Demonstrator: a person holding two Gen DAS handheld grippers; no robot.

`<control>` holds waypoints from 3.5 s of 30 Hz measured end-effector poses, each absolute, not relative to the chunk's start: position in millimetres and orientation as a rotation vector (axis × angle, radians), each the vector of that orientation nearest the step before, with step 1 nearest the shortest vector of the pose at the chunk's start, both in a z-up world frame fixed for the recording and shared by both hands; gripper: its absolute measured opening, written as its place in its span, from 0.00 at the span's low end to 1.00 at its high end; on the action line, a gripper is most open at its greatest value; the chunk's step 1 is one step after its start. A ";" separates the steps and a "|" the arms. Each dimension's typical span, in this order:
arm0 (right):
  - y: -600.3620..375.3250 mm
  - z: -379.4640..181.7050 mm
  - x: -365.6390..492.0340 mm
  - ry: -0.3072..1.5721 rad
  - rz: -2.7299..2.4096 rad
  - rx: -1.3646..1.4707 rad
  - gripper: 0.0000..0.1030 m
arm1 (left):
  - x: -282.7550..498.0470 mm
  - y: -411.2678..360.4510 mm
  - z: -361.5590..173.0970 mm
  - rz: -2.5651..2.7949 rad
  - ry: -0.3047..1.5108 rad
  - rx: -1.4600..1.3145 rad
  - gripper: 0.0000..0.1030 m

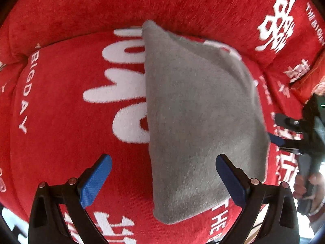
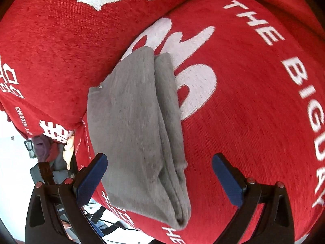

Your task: Fold small clothes

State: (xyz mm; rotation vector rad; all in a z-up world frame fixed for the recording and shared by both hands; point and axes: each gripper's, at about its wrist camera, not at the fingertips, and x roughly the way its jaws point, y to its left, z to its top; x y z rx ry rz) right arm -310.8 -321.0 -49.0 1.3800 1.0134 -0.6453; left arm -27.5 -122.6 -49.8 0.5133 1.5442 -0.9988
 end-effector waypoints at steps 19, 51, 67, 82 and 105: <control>-371.0 -89.5 -278.6 0.902 -0.370 1.400 1.00 | -31.3 -155.3 -97.6 -1.189 1.679 0.316 0.99; -237.8 -84.7 -210.7 1.098 -0.516 1.426 0.57 | 11.1 -11.8 -33.9 -0.874 1.461 0.507 0.69; -164.8 -29.9 -137.1 1.378 -0.545 0.806 0.52 | 7.0 1.9 -1.5 -0.723 1.385 0.539 1.00; -164.1 -7.4 -197.0 1.399 -0.676 1.001 0.66 | 0.9 12.0 27.9 -0.719 1.413 0.604 1.00; -97.6 102.7 -146.0 1.455 -0.726 0.893 1.00 | -3.9 24.8 135.0 -0.809 1.461 0.593 1.00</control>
